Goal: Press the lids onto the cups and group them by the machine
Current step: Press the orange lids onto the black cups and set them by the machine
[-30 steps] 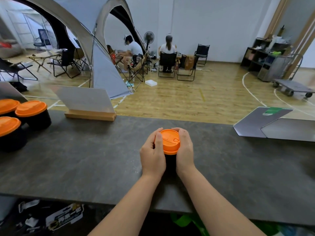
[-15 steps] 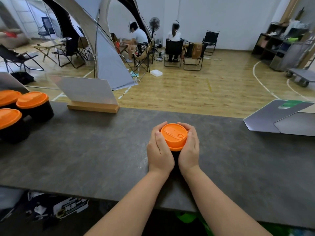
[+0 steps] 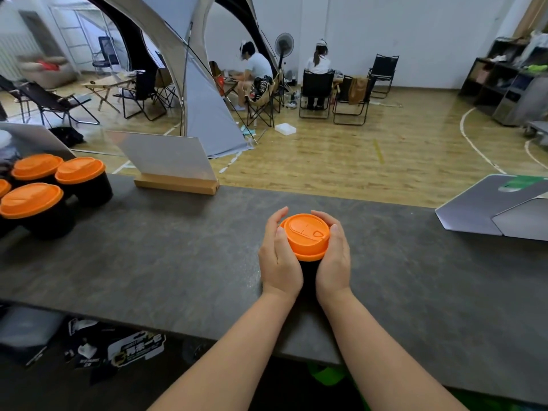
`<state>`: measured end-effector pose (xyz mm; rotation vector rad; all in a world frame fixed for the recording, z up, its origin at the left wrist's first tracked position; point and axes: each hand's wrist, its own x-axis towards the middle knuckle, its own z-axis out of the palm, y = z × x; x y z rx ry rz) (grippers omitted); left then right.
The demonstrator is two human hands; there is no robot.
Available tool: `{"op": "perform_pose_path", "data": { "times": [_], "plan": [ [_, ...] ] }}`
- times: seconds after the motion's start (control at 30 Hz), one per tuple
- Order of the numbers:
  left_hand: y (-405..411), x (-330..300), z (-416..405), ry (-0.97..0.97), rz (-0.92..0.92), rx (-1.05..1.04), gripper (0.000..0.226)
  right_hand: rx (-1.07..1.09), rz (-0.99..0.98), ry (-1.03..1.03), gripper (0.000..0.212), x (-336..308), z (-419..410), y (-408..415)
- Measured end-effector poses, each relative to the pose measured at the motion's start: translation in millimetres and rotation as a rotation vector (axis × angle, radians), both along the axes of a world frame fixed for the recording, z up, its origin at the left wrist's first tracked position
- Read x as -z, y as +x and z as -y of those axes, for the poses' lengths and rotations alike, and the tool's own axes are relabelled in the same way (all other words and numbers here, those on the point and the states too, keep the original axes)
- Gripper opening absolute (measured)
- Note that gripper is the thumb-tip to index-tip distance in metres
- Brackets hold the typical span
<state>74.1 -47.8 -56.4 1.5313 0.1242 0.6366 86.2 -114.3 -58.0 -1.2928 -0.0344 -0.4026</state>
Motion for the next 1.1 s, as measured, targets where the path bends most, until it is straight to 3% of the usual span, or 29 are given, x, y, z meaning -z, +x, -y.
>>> {"op": "perform_pose_path", "data": {
  "times": [0.33, 0.57, 0.7, 0.83, 1.1],
  "plan": [
    [1, 6, -3, 0.01, -0.008, -0.049, 0.043, -0.031, 0.049, -0.062, 0.038, -1, 2, 2],
    [7, 6, -6, -0.021, 0.003, -0.169, 0.034, -0.017, 0.027, 0.042, 0.033, -5, 0, 6],
    [5, 7, -6, 0.124, 0.052, -0.268, 0.04, 0.04, 0.008, 0.124, 0.028, -4, -2, 8],
    [1, 5, 1, 0.227, 0.054, -0.205, 0.052, -0.039, 0.017, 0.055, 0.036, 1, -1, 8],
    [1, 5, 4, 0.25, 0.061, -0.223, 0.059, -0.055, 0.018, -0.092, 0.035, 6, 1, 6]
  ]
}}
